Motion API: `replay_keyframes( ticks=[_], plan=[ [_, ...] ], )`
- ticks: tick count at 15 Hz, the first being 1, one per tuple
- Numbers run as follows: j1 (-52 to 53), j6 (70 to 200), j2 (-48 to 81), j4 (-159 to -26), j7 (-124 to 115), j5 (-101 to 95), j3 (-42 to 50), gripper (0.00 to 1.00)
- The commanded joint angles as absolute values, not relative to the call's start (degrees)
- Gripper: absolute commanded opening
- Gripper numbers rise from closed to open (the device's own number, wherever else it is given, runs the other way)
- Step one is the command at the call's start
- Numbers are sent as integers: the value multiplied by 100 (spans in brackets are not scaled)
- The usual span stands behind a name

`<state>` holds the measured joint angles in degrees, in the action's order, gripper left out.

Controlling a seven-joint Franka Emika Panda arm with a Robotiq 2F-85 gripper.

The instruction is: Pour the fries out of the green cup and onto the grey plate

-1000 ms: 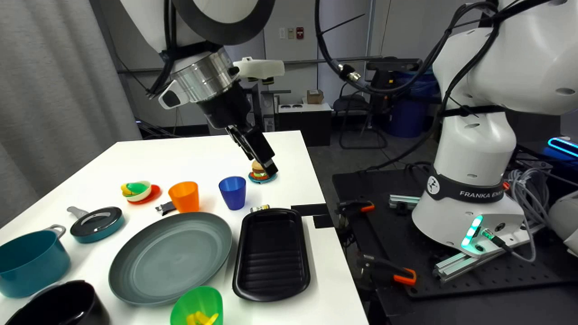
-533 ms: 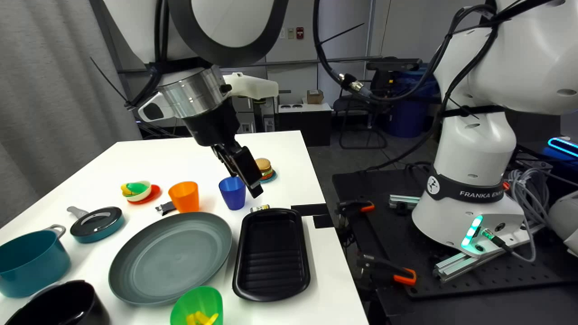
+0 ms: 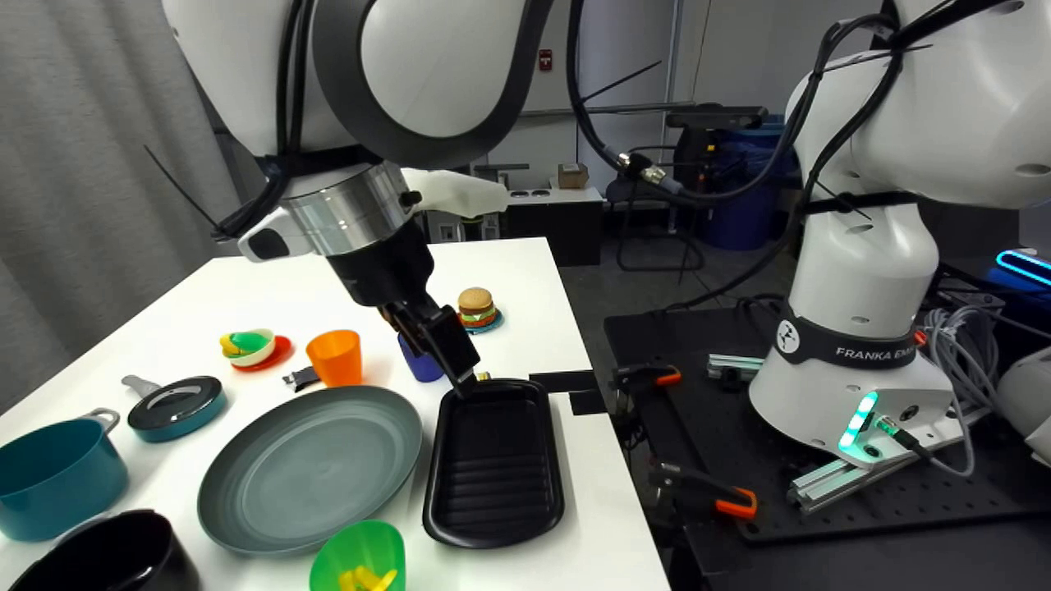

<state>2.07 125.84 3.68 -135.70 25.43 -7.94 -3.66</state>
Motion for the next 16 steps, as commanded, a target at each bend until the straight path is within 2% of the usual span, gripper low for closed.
replay_keyframes(
  ticks=[1,16],
  plan=[
    [231,12565,393,-13643,2697,-799,-398,100],
    [309,12868,948,-13348,2728,-833,-540,100]
  ],
)
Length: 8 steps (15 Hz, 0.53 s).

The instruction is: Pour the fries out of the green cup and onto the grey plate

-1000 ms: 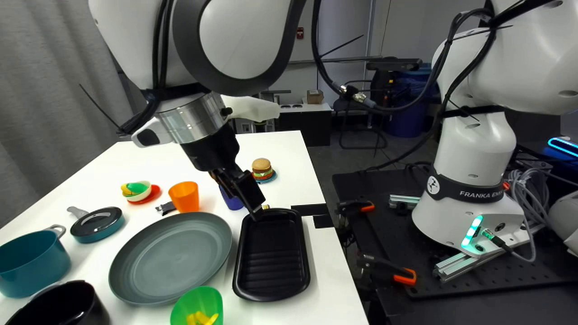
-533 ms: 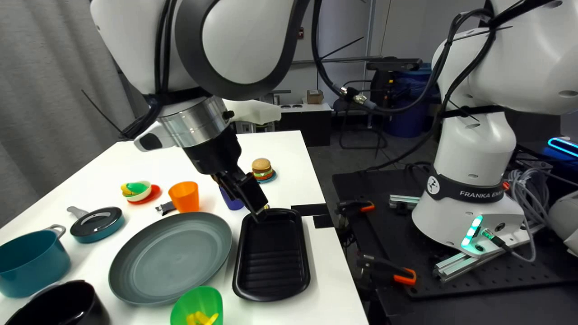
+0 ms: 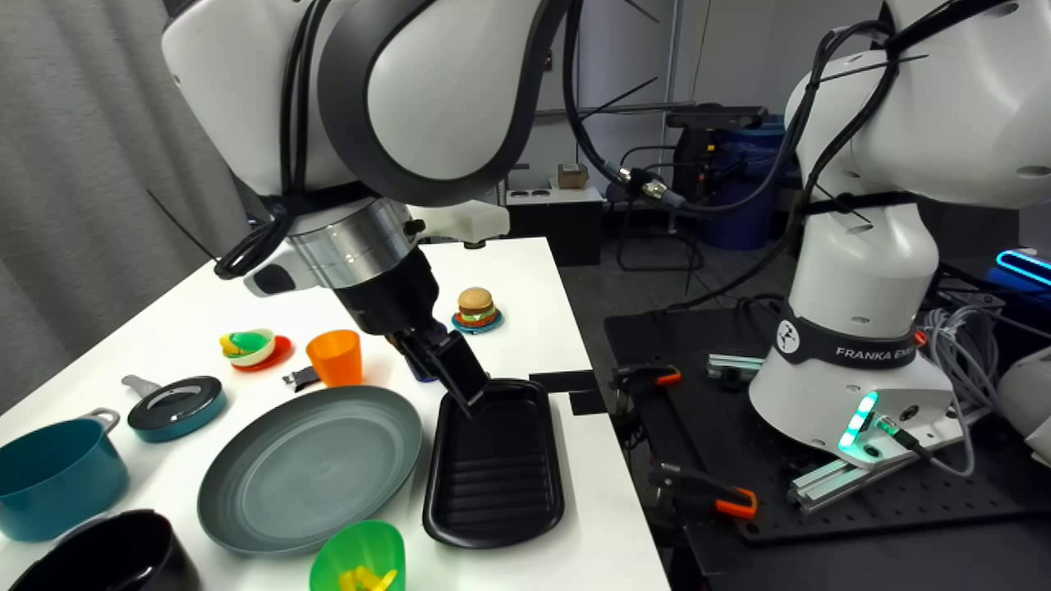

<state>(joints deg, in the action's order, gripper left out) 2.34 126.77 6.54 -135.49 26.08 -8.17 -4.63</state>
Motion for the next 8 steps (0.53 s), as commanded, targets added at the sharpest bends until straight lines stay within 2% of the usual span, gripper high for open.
replay_keyframes(
  ticks=[1,8],
  plan=[
    [324,12923,1033,-13296,2764,-823,-582,100],
    [417,13322,1715,-12886,3020,-714,-946,100]
  ],
)
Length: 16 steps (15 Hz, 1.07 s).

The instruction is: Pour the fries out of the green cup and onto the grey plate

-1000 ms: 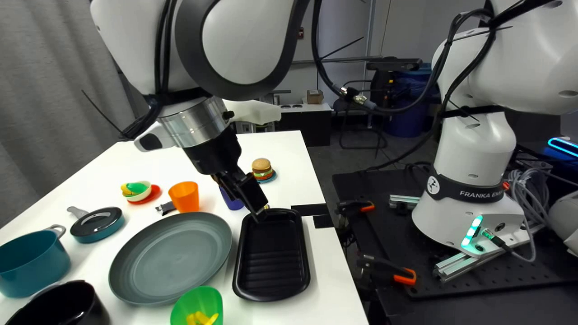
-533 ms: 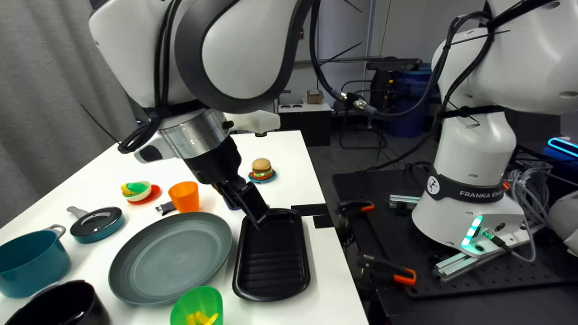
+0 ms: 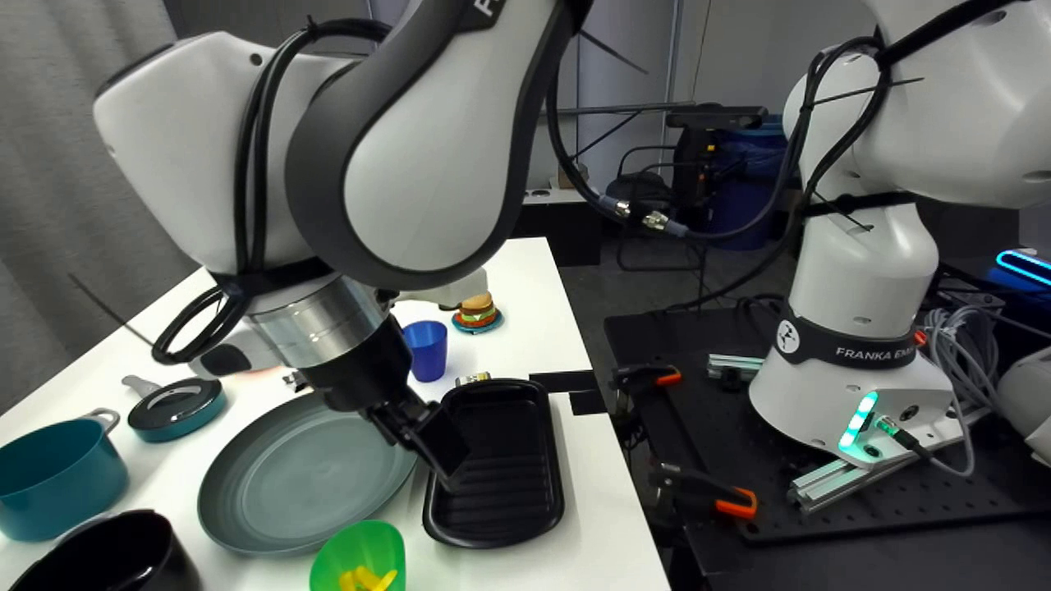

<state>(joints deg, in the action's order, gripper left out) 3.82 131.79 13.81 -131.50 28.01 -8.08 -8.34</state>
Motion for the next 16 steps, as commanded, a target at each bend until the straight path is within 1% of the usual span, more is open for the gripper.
replay_keyframes(
  ticks=[1,8,16],
  plan=[
    [418,13332,1793,-12825,3064,-712,-996,100],
    [450,13314,2227,-12425,3249,-774,-1236,100],
    [436,13497,2465,-12391,3206,-633,-1411,100]
  ],
)
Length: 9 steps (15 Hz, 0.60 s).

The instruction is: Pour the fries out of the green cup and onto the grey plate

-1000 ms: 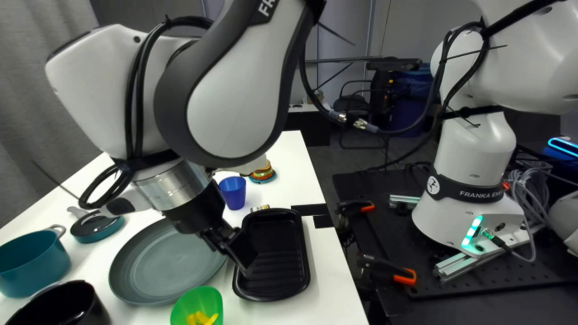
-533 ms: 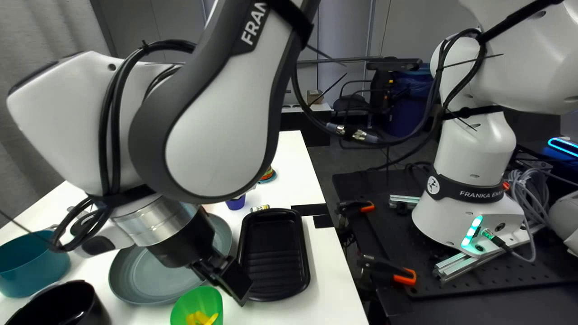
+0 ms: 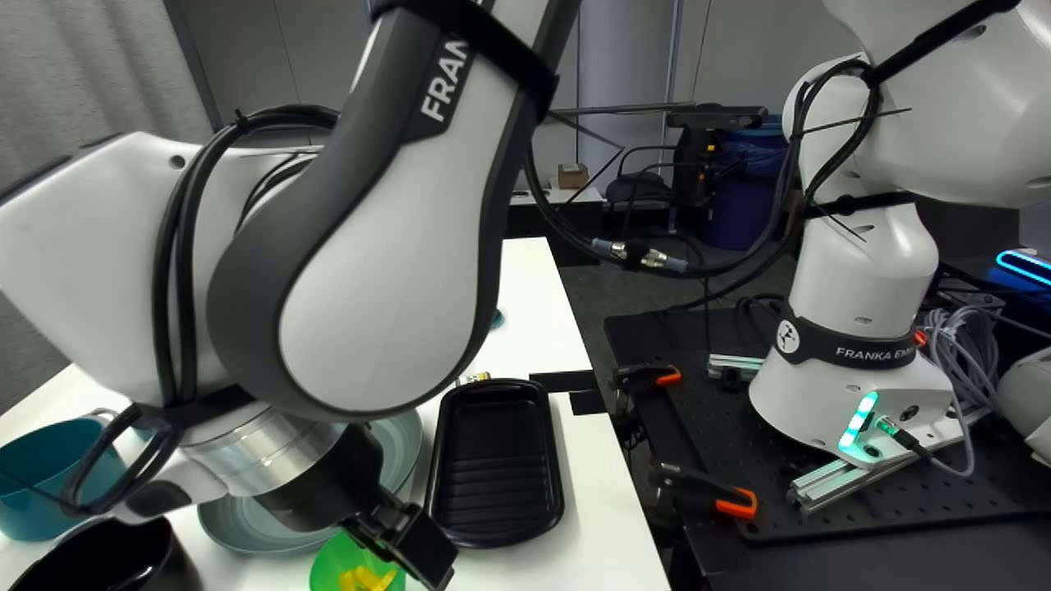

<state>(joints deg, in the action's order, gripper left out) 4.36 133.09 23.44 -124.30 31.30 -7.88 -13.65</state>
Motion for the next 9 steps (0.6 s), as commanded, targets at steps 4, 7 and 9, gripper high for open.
replay_keyframes(
  ticks=[4,7,9],
  plan=[
    [430,13626,2568,-12407,3234,-633,-1446,100],
    [439,13740,2655,-12387,3234,-680,-1455,87],
    [441,13798,2699,-12395,3225,-688,-1465,71]
  ],
)
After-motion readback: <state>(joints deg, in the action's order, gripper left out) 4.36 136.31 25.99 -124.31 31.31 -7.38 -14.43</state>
